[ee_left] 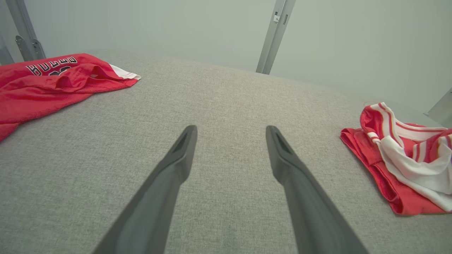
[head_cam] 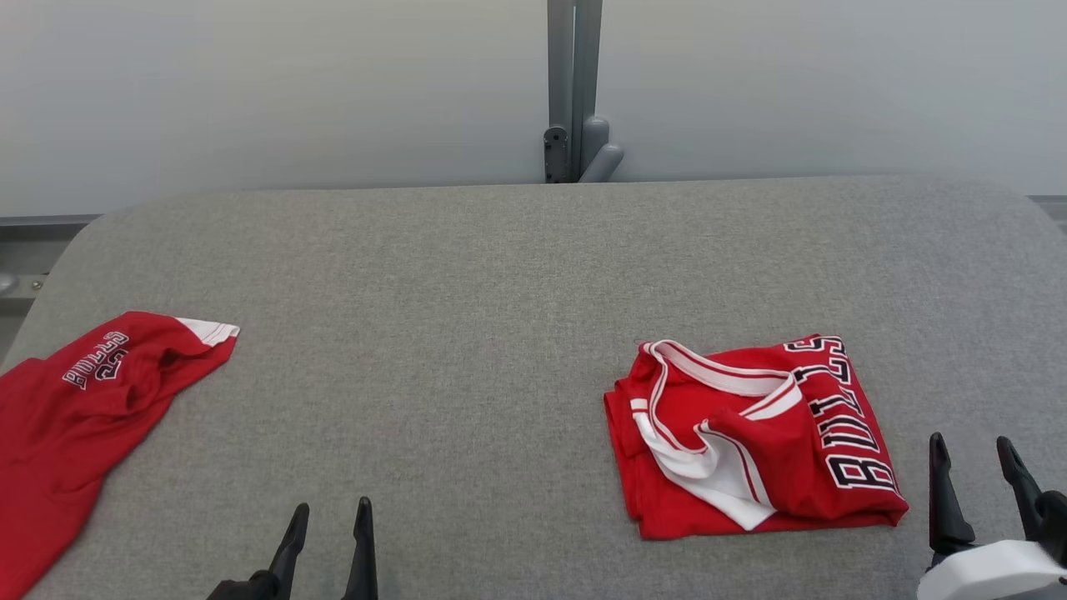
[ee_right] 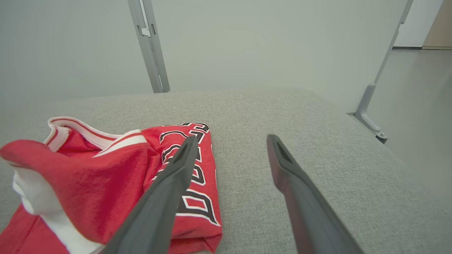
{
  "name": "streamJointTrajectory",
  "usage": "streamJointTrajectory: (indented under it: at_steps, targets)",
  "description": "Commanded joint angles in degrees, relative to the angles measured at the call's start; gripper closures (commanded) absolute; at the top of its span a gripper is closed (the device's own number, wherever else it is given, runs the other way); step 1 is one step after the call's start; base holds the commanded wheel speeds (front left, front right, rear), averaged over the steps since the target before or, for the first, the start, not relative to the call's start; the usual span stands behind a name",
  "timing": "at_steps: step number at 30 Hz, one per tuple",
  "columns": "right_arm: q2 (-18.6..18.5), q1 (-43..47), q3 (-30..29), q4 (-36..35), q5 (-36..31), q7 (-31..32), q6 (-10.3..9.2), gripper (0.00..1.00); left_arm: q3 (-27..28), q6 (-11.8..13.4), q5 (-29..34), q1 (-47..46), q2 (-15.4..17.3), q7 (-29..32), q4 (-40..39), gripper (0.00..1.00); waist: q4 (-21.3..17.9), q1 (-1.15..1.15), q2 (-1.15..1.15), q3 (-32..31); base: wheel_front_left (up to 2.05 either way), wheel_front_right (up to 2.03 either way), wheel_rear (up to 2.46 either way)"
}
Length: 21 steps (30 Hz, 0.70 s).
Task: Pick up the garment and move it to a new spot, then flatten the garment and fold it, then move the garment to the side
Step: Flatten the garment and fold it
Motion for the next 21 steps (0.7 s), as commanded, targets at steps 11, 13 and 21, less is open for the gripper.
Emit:
streamJointTrajectory:
  at_steps: [11, 13, 21]
  targets:
    - [-4.21, -14.39, 5.38, 6.65, -0.47, -0.16, -0.06, 1.00, 0.25, -1.04, 1.65, -2.88, 0.09, 0.00, -0.40, 0.00, 0.17, 0.00, 0.24, 5.48, 0.00, 0.00, 0.00]
    - [-4.54, -17.69, 6.98, 9.07, -1.16, -0.16, -0.06, 1.00, 0.11, -1.27, 1.93, -3.84, 0.10, 0.00, -0.38, 0.00, 0.40, 0.00, 0.24, 7.61, 0.00, 0.00, 0.00]
    - [-4.01, -25.09, 9.16, 21.32, -3.34, -0.16, -0.06, 1.00, 0.11, -2.06, 2.71, -7.18, 0.09, 0.00, 0.31, 0.00, 2.39, 0.00, 0.24, 11.54, 0.00, 0.00, 0.00]
